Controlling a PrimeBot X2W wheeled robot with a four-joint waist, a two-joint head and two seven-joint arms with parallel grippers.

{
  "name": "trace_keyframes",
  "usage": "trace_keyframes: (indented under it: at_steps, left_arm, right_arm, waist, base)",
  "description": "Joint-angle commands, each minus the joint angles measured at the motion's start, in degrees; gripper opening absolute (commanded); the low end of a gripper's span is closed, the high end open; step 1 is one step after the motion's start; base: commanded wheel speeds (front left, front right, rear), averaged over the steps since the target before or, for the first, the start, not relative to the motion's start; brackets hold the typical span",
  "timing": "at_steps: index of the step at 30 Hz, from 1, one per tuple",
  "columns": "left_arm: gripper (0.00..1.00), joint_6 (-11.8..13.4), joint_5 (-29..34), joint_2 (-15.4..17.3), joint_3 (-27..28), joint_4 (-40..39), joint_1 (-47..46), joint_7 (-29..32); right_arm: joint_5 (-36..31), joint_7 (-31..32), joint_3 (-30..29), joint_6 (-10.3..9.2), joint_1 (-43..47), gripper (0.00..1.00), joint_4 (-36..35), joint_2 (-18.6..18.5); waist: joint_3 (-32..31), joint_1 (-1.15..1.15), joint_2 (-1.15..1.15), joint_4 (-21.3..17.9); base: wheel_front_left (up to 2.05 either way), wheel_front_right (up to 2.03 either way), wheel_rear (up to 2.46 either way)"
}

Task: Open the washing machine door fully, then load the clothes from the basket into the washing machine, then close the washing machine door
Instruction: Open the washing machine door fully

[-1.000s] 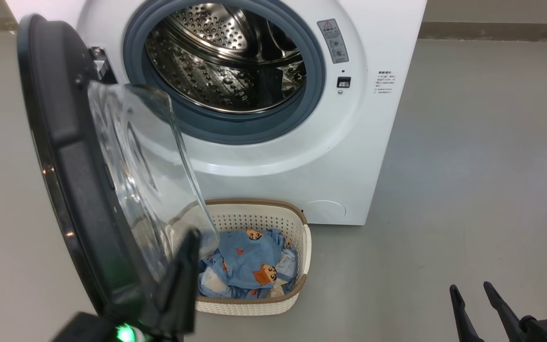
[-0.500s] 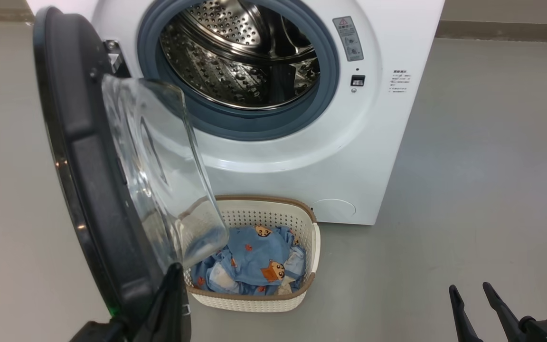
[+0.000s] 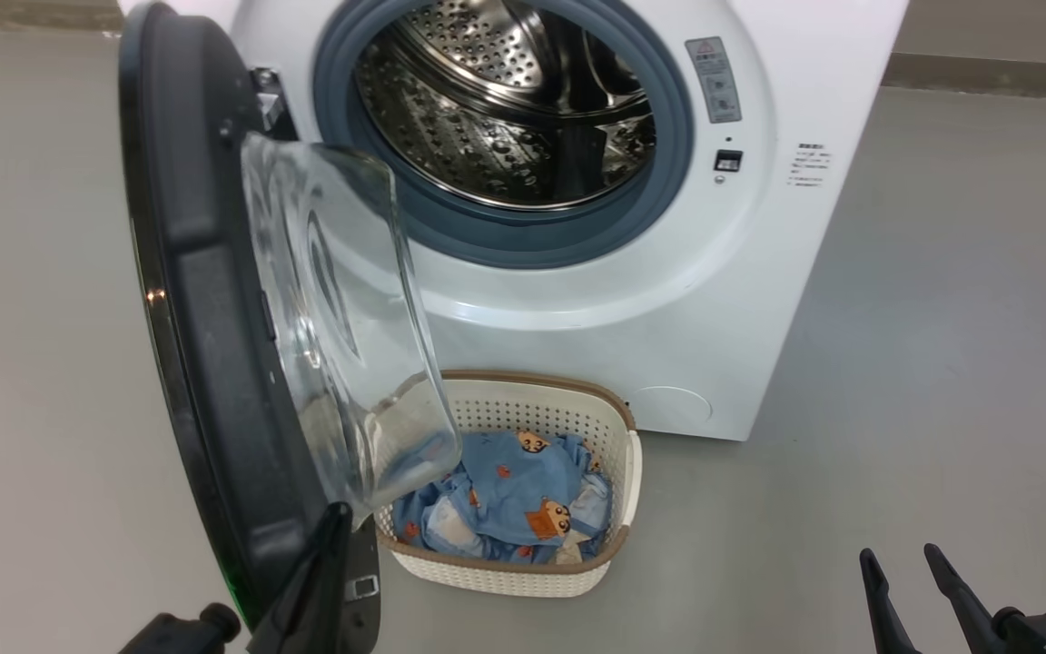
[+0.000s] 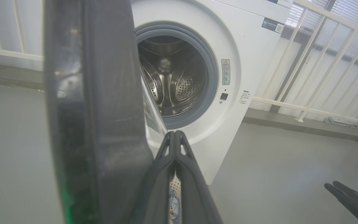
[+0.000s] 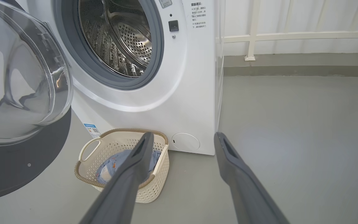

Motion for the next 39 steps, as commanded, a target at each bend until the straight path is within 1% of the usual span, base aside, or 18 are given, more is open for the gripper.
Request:
trace_keyframes:
  at_steps: [1,3,10,20,25,27,28,32,39]
  left_arm:
    - [0.0,0.92,0.06,0.49,3.11,-0.92,-1.45,-0.74]
    - [0.0,1.4,-0.08,0.92,4.28,-0.65,-1.36,-0.95]
    - [0.0,2.5,-0.66,1.67,6.99,0.93,-1.86,-1.5]
    - [0.0,3.97,-2.59,4.37,14.87,7.52,-5.53,-4.94]
    - [0.0,4.18,-4.1,6.03,18.92,13.85,-9.28,-7.64]
    - [0.0,4.56,-4.74,6.81,20.83,16.6,-10.84,-8.67]
    - [0.0,4.56,-4.74,6.81,20.83,16.6,-10.84,-8.67]
    - [0.0,4.96,-6.48,8.48,24.87,22.15,-14.26,-10.8]
    - [0.0,3.21,-8.37,12.88,29.7,33.51,-20.25,-13.12]
  right_arm:
    - [0.19,-0.69,1.26,0.1,-0.54,1.0,-1.2,-0.61]
    - [0.12,-0.69,1.55,0.1,-0.44,1.0,-1.21,-0.57]
    - [0.19,-0.69,1.97,0.1,-0.6,1.0,-1.01,-0.45]
    - [0.23,-0.69,2.27,0.1,-0.9,1.0,-1.02,-0.63]
    - [0.22,-0.69,2.89,0.1,-1.2,1.0,-0.72,-1.14]
    - [0.18,-0.69,3.08,0.1,-1.52,1.0,-0.66,-1.35]
    - [0.18,-0.69,3.08,0.1,-1.52,1.0,-0.66,-1.35]
    - [0.19,-0.69,3.51,0.1,-2.0,1.0,-0.39,-1.67]
    - [0.57,-0.69,3.93,0.1,-1.92,1.0,0.2,-1.73]
  waist:
    - [-0.09,0.0,0.0,1.03]
    - [-0.03,0.0,0.0,2.0]
    - [0.21,0.0,0.0,3.63]
    - [2.35,0.0,0.0,5.28]
    - [3.15,0.0,0.0,5.9]
    - [3.42,0.0,0.0,5.85]
    - [3.42,0.0,0.0,5.85]
    - [3.5,0.0,0.0,5.58]
    - [2.99,0.0,0.0,4.23]
  base:
    - [0.0,0.0,0.0]
    - [0.0,0.0,0.0]
    - [0.0,0.0,0.0]
    - [0.0,0.0,0.0]
    - [0.0,0.0,0.0]
    - [0.0,0.0,0.0]
    - [0.0,0.0,0.0]
    - [0.0,0.0,0.0]
    - [0.0,0.0,0.0]
